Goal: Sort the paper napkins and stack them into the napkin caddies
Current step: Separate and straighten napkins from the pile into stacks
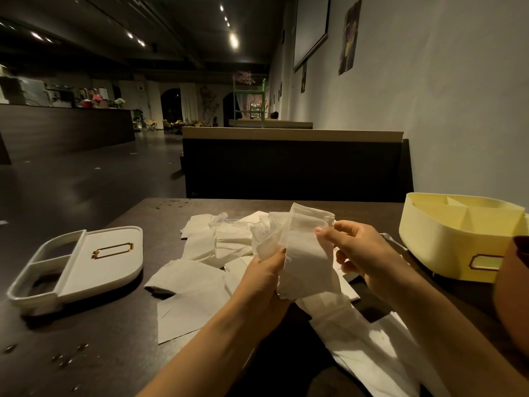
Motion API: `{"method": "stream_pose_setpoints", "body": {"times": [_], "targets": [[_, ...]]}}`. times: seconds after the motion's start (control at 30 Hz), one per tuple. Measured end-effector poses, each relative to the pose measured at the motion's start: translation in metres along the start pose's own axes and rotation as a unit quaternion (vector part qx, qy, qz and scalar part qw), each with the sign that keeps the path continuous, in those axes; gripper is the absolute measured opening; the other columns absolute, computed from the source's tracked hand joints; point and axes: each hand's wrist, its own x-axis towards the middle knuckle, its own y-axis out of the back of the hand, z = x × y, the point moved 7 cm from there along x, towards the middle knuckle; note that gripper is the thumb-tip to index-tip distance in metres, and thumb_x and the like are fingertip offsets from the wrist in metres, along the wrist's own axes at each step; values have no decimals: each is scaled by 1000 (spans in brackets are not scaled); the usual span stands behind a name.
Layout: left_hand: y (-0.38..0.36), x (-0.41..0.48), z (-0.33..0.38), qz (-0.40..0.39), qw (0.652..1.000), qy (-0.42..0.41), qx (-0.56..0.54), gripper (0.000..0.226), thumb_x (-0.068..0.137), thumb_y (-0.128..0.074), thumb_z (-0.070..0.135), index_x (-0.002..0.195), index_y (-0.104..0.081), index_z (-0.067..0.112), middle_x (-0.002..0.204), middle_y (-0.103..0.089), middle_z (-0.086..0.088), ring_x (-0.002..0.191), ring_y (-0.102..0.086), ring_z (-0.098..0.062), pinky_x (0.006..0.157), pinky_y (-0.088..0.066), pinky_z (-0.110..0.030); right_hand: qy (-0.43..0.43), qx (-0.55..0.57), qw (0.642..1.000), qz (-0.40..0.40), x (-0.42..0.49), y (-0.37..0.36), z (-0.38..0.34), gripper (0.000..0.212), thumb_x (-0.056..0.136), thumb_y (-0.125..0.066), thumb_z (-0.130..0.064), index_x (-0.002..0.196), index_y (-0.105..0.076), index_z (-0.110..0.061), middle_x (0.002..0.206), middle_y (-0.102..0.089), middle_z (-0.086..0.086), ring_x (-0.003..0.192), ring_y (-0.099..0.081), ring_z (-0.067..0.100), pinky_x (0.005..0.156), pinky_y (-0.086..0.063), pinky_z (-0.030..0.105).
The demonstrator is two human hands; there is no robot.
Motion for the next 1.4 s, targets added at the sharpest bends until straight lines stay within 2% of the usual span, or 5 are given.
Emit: {"method": "stream_pose_setpoints", "body": {"times": [0.23, 0.6, 0.8, 1.07, 1.4], "targets": [[-6, -4, -1, -13, 1000, 10, 6, 38, 80, -60, 24, 115, -60, 9, 108, -60, -20, 92, -58, -27, 56, -57, -29, 101, 59, 992, 55, -8, 3, -16, 18, 91, -56, -10, 82, -59, -25, 84, -60, -7, 75, -55, 6, 50, -44, 4], [-2, -6, -1, 11, 999, 26, -35, 33, 94, -49, 29, 117, -57, 8, 90, -66, -14, 79, -63, -25, 63, -57, -33, -11, 392, 915, 93, -4, 37, -7, 19, 97, -47, -23, 115, -46, -21, 100, -62, 5, 90, -63, 21, 63, -58, 37], [0, -4, -3, 7, 999, 29, -38, 31, 94, -49, 28, 116, -59, 8, 94, -67, -15, 79, -65, -25, 61, -59, -32, -45, 503, 863, 18, -9, 35, -13, 25, 96, -47, -29, 115, -52, -15, 80, -58, 6, 50, -65, 12, 41, -50, 20], [4, 0, -3, 27, 999, 7, -21, 16, 86, -49, 6, 101, -53, 2, 71, -54, -10, 56, -52, -16, 55, -42, -29, -112, 316, 941, -55, -11, 3, -1, 22, 93, -47, -15, 111, -56, -6, 92, -62, 16, 74, -66, 26, 51, -57, 35], [-4, -2, -2, -6, 999, -4, -48, 28, 88, -45, 1, 114, -54, 5, 93, -60, -18, 80, -60, -27, 62, -59, -41, -52, 245, 967, 52, -7, 2, 3, 12, 90, -55, -5, 100, -60, -11, 98, -67, 12, 82, -64, 22, 64, -58, 37]]}}
